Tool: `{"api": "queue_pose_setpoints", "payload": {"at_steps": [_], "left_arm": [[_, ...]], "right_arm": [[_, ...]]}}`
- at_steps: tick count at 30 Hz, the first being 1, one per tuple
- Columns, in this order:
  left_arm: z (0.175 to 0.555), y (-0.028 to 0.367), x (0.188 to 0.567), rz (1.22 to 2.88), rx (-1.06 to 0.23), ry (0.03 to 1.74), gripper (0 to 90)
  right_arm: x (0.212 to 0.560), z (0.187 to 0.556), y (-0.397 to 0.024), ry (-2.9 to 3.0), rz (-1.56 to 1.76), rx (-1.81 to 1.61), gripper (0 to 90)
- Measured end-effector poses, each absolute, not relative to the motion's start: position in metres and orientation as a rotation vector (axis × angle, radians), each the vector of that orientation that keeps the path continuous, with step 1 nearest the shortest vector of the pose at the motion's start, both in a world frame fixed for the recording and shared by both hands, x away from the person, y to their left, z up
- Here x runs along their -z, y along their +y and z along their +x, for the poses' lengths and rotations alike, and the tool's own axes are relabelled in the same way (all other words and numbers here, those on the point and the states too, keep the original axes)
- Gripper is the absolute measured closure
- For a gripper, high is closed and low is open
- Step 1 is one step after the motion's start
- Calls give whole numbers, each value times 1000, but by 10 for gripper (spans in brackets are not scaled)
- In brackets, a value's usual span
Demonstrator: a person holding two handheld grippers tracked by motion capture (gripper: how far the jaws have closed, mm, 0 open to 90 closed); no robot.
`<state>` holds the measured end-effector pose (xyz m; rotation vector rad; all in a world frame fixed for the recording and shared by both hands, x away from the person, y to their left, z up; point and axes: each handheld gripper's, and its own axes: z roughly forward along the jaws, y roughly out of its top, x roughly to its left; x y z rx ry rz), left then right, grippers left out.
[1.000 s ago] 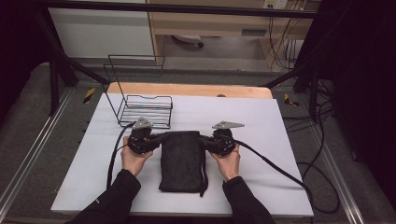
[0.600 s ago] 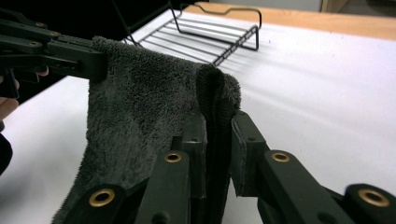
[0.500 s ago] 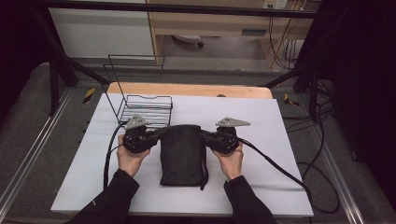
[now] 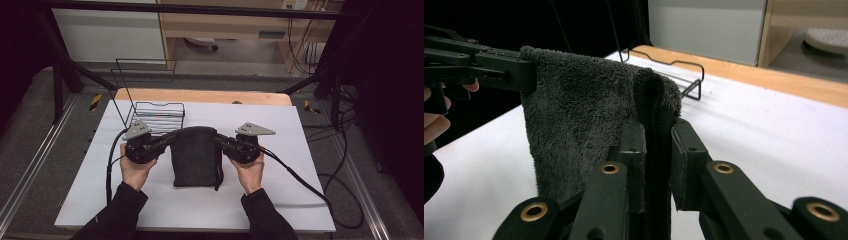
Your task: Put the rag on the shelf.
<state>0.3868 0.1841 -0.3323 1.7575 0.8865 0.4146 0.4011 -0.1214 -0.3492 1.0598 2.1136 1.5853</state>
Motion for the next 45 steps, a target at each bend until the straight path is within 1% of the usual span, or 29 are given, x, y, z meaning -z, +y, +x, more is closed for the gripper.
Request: {"api": "queue_pose_setpoints", "payload": {"at_steps": [21,27,45], "left_arm": [[367,194,297,1638,-481,817,826],[366,201,287,1598,-499,808,826],[375,230,255,1445,-562,815,826]], "right_arm": [[307,375,-115,1986,896,-1638,792],[297,374,-109,1946,868,-1654,793],[262,383,-72,1823,786,-1693,794]]}}
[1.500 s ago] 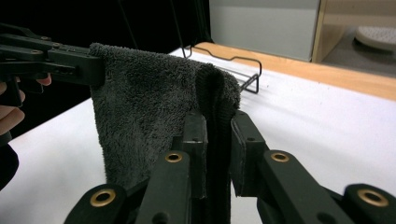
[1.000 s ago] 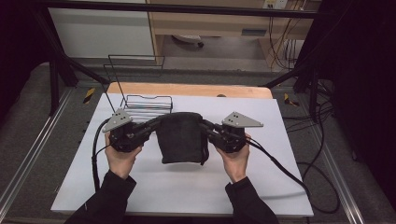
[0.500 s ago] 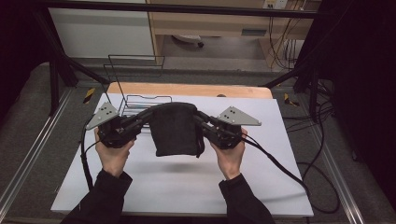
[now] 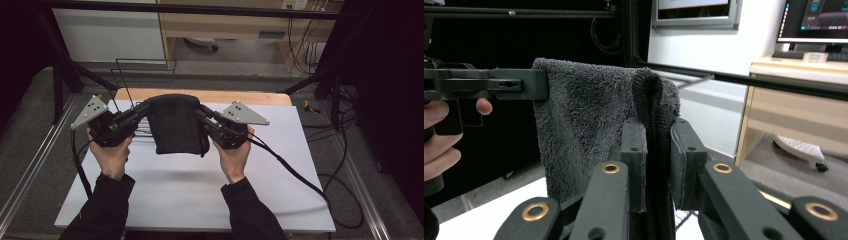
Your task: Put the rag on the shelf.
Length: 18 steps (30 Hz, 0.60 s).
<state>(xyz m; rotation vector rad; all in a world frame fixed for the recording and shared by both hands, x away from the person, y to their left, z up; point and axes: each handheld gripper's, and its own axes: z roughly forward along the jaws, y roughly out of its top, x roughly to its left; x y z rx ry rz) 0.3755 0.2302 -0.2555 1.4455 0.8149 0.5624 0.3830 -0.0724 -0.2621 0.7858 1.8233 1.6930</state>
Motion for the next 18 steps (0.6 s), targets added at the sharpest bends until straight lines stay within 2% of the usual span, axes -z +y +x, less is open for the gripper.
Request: {"api": "queue_pose_setpoints", "payload": {"at_steps": [18], "left_arm": [[386,265,226,1336,-641,829,827]], "right_arm": [[223,405,-29,1772,726,-1731,796]]}}
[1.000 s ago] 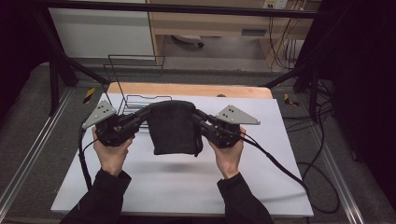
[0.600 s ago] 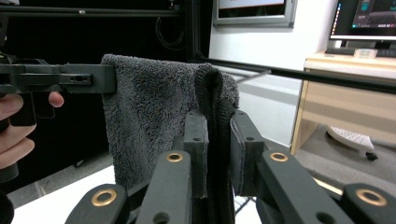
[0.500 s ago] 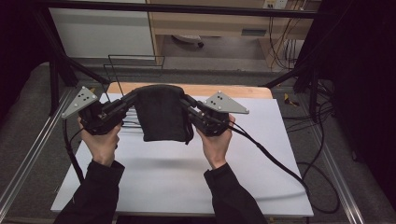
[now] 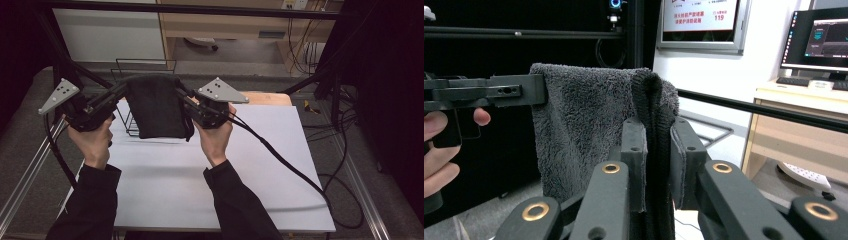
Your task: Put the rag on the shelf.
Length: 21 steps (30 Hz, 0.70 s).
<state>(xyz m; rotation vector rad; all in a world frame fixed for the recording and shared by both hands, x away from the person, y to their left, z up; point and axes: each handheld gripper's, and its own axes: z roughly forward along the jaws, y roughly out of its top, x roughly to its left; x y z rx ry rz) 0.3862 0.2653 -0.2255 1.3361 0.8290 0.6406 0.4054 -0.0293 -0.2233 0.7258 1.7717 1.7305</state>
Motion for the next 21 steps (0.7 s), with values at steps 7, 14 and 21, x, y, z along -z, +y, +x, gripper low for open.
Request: {"api": "queue_pose_setpoints", "payload": {"at_steps": [7,14,21], "left_arm": [[393,280,212,1301,-654,837,827],[398,292,197,1273,-683,842,826],[407,299,183,1247,-697,846,826]], "right_arm": [[212,412,-15,1756,714,-1744,796],[196,420,0,1736,701,-1761,796],[179,428,11,1717,673,-1753,796]]}}
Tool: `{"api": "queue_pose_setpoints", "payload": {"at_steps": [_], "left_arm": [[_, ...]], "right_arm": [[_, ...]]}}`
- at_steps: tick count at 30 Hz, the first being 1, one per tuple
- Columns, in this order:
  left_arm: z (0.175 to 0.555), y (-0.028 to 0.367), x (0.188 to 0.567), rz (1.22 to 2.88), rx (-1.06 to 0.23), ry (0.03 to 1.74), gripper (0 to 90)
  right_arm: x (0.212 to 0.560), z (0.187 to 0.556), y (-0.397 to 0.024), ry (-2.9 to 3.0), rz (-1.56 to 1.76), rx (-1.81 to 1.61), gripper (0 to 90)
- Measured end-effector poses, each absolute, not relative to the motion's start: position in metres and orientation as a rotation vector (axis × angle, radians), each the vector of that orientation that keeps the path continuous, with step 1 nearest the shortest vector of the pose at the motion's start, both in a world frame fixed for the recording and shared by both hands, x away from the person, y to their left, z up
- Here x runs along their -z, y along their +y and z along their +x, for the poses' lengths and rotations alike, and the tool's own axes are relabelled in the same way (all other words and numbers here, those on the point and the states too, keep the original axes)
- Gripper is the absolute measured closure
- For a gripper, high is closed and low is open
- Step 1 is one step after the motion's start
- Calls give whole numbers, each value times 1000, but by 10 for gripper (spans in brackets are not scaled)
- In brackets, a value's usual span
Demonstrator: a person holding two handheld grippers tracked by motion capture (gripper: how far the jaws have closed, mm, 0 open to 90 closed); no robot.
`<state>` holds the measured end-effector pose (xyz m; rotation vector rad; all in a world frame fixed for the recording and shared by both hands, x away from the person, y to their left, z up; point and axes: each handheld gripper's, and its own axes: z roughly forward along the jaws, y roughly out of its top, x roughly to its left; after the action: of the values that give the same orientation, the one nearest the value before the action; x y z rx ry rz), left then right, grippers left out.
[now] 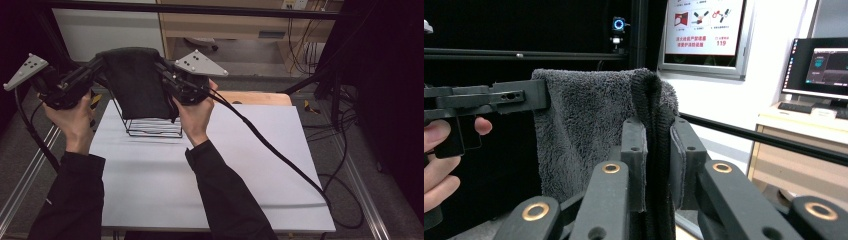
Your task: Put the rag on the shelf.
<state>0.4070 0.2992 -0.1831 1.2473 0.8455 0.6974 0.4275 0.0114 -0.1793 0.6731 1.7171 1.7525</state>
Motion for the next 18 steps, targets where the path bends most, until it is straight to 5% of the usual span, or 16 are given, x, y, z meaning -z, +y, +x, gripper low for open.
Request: {"api": "queue_pose_setpoints", "payload": {"at_steps": [18], "left_arm": [[433,307,147,1202,-735,869,826]], "right_arm": [[142,449,28,1670,655,-1747,796]]}}
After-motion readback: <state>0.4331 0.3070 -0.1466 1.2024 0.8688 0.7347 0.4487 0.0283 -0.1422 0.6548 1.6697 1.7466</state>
